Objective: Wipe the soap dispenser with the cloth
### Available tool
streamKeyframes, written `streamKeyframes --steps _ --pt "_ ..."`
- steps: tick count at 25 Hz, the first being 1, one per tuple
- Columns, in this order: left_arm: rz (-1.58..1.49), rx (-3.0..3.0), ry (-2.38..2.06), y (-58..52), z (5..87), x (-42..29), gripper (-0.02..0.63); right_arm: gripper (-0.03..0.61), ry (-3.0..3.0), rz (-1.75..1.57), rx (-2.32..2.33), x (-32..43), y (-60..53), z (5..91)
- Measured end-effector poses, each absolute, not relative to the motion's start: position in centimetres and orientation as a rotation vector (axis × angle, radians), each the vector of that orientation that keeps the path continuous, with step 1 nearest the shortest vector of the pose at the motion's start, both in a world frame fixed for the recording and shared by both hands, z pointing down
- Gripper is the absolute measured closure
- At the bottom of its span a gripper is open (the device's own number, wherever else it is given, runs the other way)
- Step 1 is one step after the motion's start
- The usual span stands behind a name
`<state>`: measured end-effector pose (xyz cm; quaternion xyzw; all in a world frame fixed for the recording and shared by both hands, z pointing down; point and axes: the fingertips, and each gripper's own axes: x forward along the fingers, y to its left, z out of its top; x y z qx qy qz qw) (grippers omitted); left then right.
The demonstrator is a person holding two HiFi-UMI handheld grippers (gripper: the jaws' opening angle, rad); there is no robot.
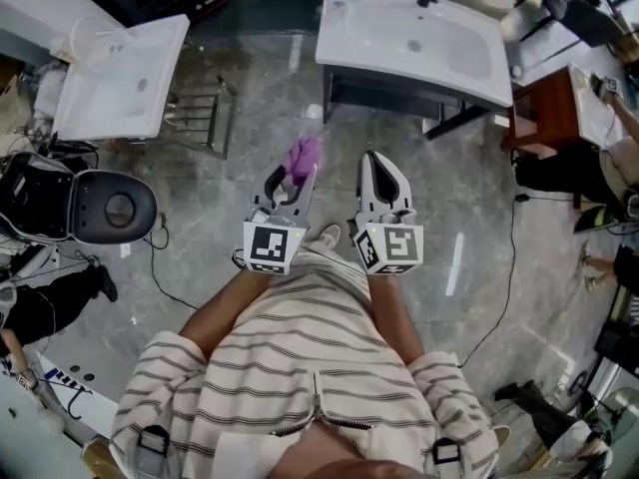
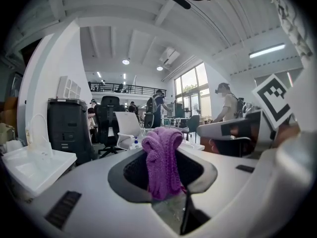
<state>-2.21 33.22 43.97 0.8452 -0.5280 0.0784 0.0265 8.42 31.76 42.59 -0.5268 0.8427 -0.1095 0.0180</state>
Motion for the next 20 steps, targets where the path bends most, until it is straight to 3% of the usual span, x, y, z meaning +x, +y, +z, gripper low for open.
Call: streamKeyframes --steps 10,20 --pt "0.206 2.606 -1.617 23.5 45.6 -3.2 0.483 0.569 2.664 -0.329 -1.639 6.4 22.5 44.2" --pt "0.181 2.656 -1.513 6.4 43.2 -5.5 0.482 0.569 2.626 -0.319 -1.734 4.1 5.8 41.6"
